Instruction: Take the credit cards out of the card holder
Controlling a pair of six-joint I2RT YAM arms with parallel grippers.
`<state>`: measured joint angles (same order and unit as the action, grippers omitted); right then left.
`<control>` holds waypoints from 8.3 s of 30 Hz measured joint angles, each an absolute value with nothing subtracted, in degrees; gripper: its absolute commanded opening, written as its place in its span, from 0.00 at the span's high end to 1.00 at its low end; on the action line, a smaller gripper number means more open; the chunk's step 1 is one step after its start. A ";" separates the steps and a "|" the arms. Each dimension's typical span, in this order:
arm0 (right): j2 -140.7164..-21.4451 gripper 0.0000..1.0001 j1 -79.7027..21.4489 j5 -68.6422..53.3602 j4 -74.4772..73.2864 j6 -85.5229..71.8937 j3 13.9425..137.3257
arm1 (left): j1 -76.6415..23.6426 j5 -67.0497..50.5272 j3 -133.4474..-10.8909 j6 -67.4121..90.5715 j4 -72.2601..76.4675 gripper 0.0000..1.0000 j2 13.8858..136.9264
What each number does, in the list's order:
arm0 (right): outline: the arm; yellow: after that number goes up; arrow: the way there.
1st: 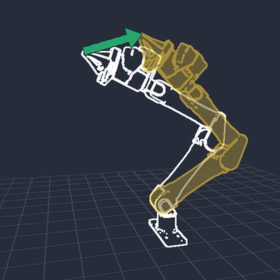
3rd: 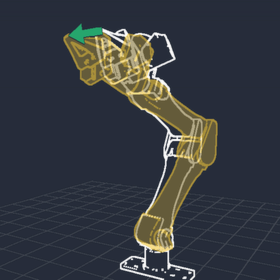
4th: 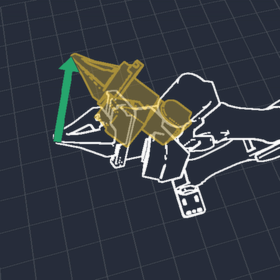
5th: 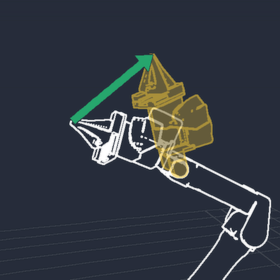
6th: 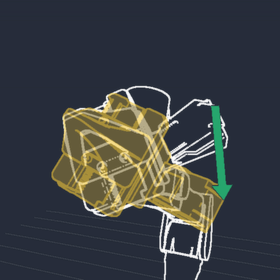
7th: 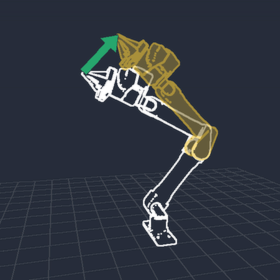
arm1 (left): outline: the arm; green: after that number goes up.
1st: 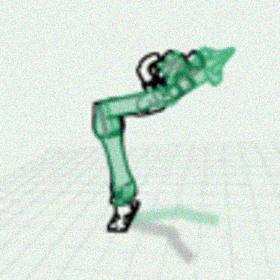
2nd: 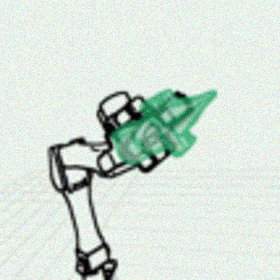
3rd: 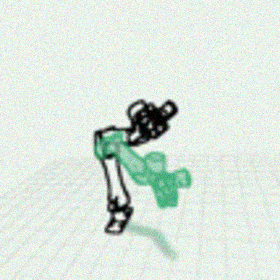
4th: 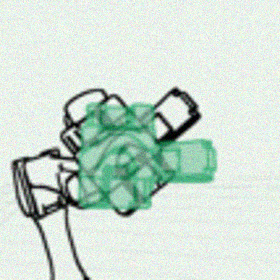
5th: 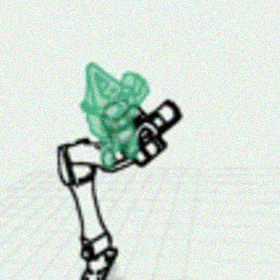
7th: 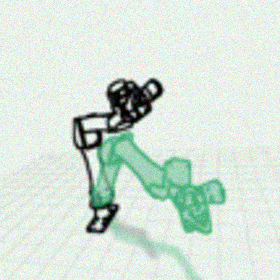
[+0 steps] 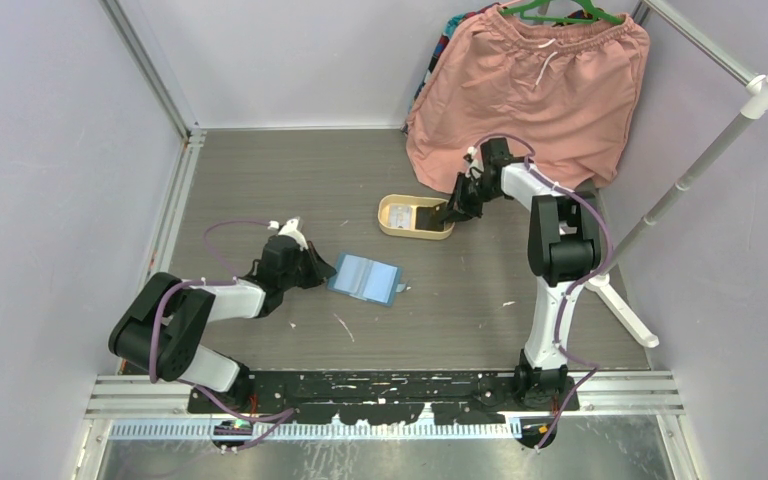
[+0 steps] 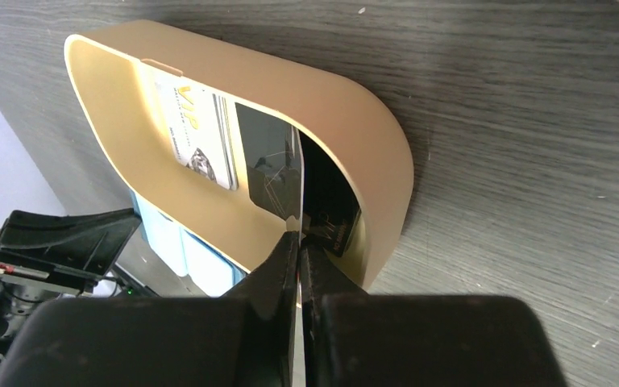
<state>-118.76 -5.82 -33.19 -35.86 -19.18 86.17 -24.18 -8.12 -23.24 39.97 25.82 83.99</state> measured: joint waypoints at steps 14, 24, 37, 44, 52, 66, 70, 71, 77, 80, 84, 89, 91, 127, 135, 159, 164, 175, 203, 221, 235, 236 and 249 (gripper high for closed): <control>-117.62 0.66 -8.58 -20.69 -42.68 -16.62 91.20 | -24.18 -8.16 -23.24 39.97 25.85 1.00 83.99; -113.49 0.59 -13.69 -7.94 -47.22 -14.52 94.26 | -24.18 -8.16 -23.22 39.99 25.85 1.00 83.96; -92.66 0.10 -34.11 -5.52 -20.40 -23.35 74.04 | -24.18 -8.08 -22.90 40.10 23.68 1.00 81.93; -102.83 0.10 -41.47 0.16 -17.06 -28.49 75.13 | -24.12 -7.94 -22.55 40.29 23.49 1.00 81.10; -112.66 0.10 -49.78 8.93 -21.58 -29.08 85.65 | -24.05 -7.51 -22.00 40.38 23.31 1.00 79.79; -120.44 0.10 -51.29 15.79 -32.25 -31.24 95.37 | -23.86 -7.53 -21.43 41.23 23.44 1.00 79.77; -122.15 0.10 -51.75 15.86 -34.00 -31.66 96.01 | -23.81 -7.53 -21.12 41.45 23.49 1.00 79.61; -122.50 0.11 -51.90 15.90 -34.39 -31.68 96.36 | -23.81 -7.53 -21.06 41.52 23.53 1.00 79.57; -123.59 0.10 -52.51 16.19 -35.79 -31.68 98.13 | -23.55 -7.55 -20.73 41.54 23.57 1.00 79.35; -124.60 0.10 -52.84 16.78 -36.56 -31.66 99.53 | -23.51 -7.55 -20.73 41.52 23.59 1.00 79.35; -125.99 0.10 -53.60 17.93 -38.11 -31.64 101.01 | -23.51 -7.55 -20.53 41.52 23.73 1.00 79.35; -127.59 0.10 -54.35 18.74 -39.16 -31.62 101.80 | -23.49 -7.55 -20.43 41.52 23.75 1.00 79.35; -127.87 0.10 -54.43 19.00 -39.16 -31.64 101.82 | -23.49 -7.55 -20.36 41.52 23.70 1.00 79.35; -121.47 0.10 -54.87 22.94 -39.72 -33.21 91.83 | -23.11 -5.61 -19.44 41.28 23.31 1.00 77.65; -120.44 0.07 -54.78 23.51 -38.50 -33.36 90.21 | -22.65 -12.43 -20.71 39.75 23.31 0.77 79.11; -89.10 0.15 -52.40 -7.16 -27.11 -48.49 49.06 | -17.15 -37.80 -36.97 25.71 3.97 0.66 89.06; -89.12 0.26 -52.40 -13.26 -25.04 -50.78 48.60 | -17.12 -37.91 -37.12 24.69 1.96 0.66 89.80; -89.93 0.40 -52.45 -19.18 -23.31 -52.66 49.30 | -17.12 -38.22 -37.26 23.70 1.34 0.67 89.80; -102.91 0.99 -52.58 -23.33 -34.89 -37.30 57.91 | -17.12 -41.58 -37.50 23.77 2.20 0.64 92.58; -107.70 0.99 -32.29 -18.65 -47.90 -17.37 72.44 | -17.65 -47.27 -35.35 29.78 10.66 0.62 94.45; -112.25 0.99 -29.41 -19.62 -47.55 -14.79 77.67 | -18.81 -49.25 -29.04 40.56 23.20 0.60 96.92; -112.25 0.99 -29.26 -19.62 -47.16 -14.92 77.56 | -18.85 -49.30 -28.62 41.08 23.90 0.60 96.92; -111.13 0.99 -28.18 -21.87 -40.75 -18.09 72.14 | -24.86 -49.10 -24.67 48.69 34.15 0.64 99.07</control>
<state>-111.13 -28.18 -21.87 -40.75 -18.09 72.14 -24.86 -49.10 -24.67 48.69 34.15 99.07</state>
